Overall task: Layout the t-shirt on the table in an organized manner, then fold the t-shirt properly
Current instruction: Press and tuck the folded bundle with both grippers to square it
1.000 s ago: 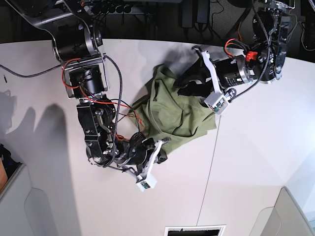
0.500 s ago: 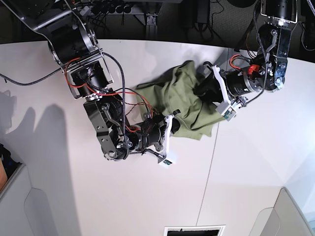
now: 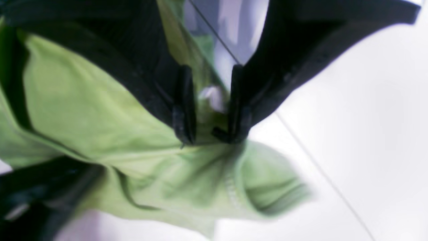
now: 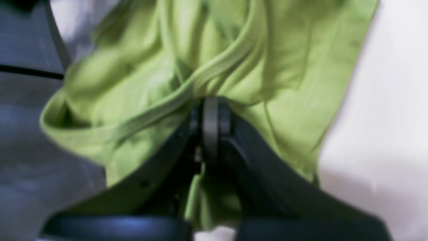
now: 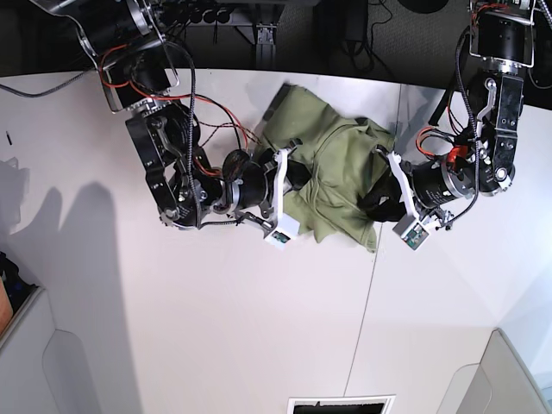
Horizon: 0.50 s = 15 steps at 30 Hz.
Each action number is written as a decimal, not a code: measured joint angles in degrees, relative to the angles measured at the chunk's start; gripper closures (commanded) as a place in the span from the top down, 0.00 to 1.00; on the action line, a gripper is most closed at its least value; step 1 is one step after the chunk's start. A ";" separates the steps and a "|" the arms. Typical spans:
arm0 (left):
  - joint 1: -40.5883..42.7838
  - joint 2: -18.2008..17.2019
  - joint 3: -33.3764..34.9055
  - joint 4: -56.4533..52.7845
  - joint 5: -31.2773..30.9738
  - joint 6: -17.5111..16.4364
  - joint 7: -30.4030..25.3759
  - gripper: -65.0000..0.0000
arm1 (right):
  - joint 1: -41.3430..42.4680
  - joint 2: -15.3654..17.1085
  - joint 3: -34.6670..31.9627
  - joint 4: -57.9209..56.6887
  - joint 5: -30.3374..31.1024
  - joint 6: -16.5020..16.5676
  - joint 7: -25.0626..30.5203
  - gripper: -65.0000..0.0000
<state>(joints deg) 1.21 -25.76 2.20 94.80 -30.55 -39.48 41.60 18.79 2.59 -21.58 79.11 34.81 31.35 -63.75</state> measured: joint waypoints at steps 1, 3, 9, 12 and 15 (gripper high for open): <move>0.07 0.04 0.07 0.00 0.00 0.00 -0.09 0.27 | -1.03 -0.07 0.04 0.37 -0.57 -0.02 0.04 0.00; 0.20 0.04 0.90 0.00 0.11 0.00 -0.13 0.27 | -3.21 -0.04 0.04 1.51 -0.52 0.00 0.37 0.00; 0.00 -0.02 6.67 0.00 4.20 0.00 -0.57 0.27 | -7.45 -0.07 0.13 6.10 -2.27 0.15 0.42 0.00; 0.00 0.04 9.42 0.00 6.51 0.00 -0.83 0.27 | -9.33 -0.04 0.20 7.65 -2.25 0.15 0.22 0.00; -0.13 -0.28 9.33 0.00 6.49 -0.02 -0.92 0.27 | -9.33 -0.04 0.31 7.98 -3.43 0.17 0.55 0.00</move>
<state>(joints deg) 1.08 -26.04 11.53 94.80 -24.05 -39.51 40.69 9.45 2.55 -21.28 87.09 31.38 31.53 -63.20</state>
